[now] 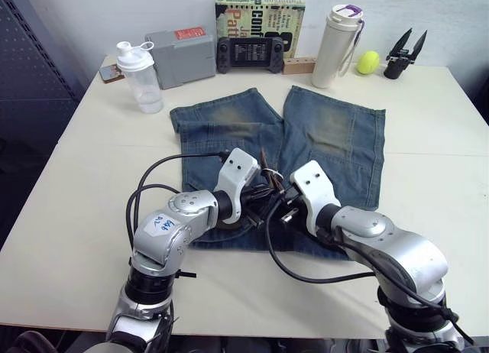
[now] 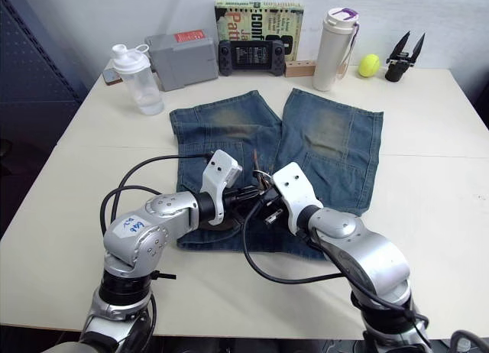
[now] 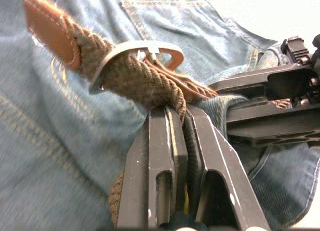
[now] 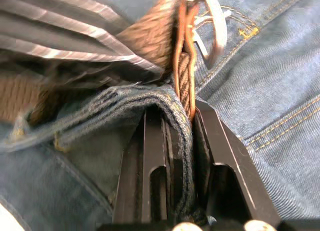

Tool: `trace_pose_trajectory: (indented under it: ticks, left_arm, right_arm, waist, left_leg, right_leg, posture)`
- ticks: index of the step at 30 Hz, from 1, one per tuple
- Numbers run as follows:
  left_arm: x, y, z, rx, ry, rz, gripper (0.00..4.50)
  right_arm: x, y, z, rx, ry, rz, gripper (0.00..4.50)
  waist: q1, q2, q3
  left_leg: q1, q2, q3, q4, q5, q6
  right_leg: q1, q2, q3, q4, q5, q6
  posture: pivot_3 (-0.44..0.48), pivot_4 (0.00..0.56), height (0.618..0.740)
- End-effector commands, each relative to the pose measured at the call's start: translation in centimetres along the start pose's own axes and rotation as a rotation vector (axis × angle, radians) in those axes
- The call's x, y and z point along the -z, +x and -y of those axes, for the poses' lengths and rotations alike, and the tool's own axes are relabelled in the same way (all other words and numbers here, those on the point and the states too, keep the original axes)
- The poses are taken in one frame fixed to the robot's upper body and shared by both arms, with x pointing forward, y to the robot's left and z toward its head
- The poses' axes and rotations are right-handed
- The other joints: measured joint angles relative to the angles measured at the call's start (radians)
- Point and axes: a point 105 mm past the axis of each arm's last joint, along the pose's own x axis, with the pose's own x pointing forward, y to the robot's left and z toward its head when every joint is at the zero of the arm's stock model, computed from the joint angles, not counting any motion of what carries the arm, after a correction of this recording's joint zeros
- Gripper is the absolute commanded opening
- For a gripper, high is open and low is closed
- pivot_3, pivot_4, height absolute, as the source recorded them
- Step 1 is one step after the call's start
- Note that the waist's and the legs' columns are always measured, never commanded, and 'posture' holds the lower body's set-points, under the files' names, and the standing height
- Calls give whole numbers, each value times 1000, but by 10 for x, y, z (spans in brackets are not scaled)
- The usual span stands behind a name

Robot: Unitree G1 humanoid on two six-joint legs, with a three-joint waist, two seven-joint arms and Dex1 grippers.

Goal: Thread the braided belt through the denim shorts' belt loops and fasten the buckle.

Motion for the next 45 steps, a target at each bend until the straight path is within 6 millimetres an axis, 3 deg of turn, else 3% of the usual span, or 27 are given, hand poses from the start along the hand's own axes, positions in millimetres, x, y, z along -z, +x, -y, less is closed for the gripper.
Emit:
trace_pose_trajectory:
  ticks: [1,6,8,10,12,16,17,20,23,30,34,39,42,45]
  left_arm:
    - [-9,-3,4,25,55,64,0]
    - [-4,-1,11,50,54,61,0]
    - [-3,-1,10,42,56,61,0]
    - [-3,0,10,42,58,63,0]
    - [-3,0,10,43,59,66,0]
    - [-3,2,11,43,61,68,0]
    - [-3,2,11,43,61,68,0]
    - [-2,3,12,51,68,67,0]
    - [-2,5,14,60,77,67,0]
    - [-6,6,16,58,170,84,0]
    - [-8,6,14,37,301,91,0]
    - [-8,7,14,24,362,91,0]
    - [-8,8,12,8,382,82,0]
    - [-7,8,11,-1,377,77,0]
  right_arm:
    - [-3,-7,-18,-123,-141,14,30]
    - [-2,-5,-10,-82,-165,23,30]
    - [-3,-7,-5,-63,-152,32,1048]
    - [-3,-12,-1,-58,-111,37,1635]
    - [-5,-20,6,-45,-86,43,2585]
    - [-15,-49,15,-85,-28,79,4288]
    - [-17,-54,17,-88,-25,82,4459]
    - [-39,-73,29,-104,-35,162,4459]
    - [-60,-76,38,-52,-156,219,4459]
    - [-40,-42,55,53,-647,73,4459]
    - [-38,-33,65,76,-767,60,4459]
    - [-34,-26,71,89,-797,50,4459]
    - [-34,-25,68,69,-781,57,3779]
    - [-33,-25,64,55,-777,57,2512]
  waist:
    - [0,0,0]
    - [2,0,0]
    - [2,0,0]
    - [3,0,0]
    - [6,0,0]
    - [16,0,0]
    - [20,0,0]
    - [24,0,0]
    - [23,0,0]
    - [24,0,0]
    - [23,0,0]
    - [24,0,0]
    - [24,0,0]
    - [24,0,0]
  left_leg:
    - [0,0,0,0,0,0]
    - [0,0,0,0,0,0]
    - [0,0,0,0,0,0]
    - [0,0,0,0,0,0]
    - [-1,0,0,1,0,0]
    - [-1,0,0,1,0,0]
    - [-1,0,0,1,0,0]
    - [-1,0,0,1,0,0]
    - [0,0,0,1,0,0]
    - [0,-1,0,1,0,0]
    - [0,-1,0,1,0,0]
    - [-1,0,0,1,0,0]
    - [-1,0,-1,2,0,1]
    - [-1,0,-1,1,0,1]
  right_leg:
    - [0,0,0,0,0,0]
    - [0,0,0,0,0,0]
    - [0,0,0,0,0,0]
    - [0,0,0,0,0,0]
    - [1,-1,0,-1,0,0]
    - [1,-1,0,-1,0,0]
    - [1,-1,0,-1,0,0]
    - [1,-1,0,-1,0,0]
    - [1,0,0,-1,0,0]
    - [2,-1,0,-2,0,0]
    - [1,-1,-1,-2,0,0]
    - [2,-1,-1,-2,0,0]
    - [2,-1,-2,-2,0,0]
    - [2,-1,-2,-2,0,0]
  posture:
    - [0,150,731]
    - [0,150,731]
    - [0,150,731]
    - [0,150,731]
    - [0,150,731]
    - [0,150,731]
    - [0,150,731]
    - [0,150,731]
    - [0,150,731]
    - [0,150,731]
    - [0,150,731]
    - [0,150,731]
    - [0,150,731]
    - [0,150,731]
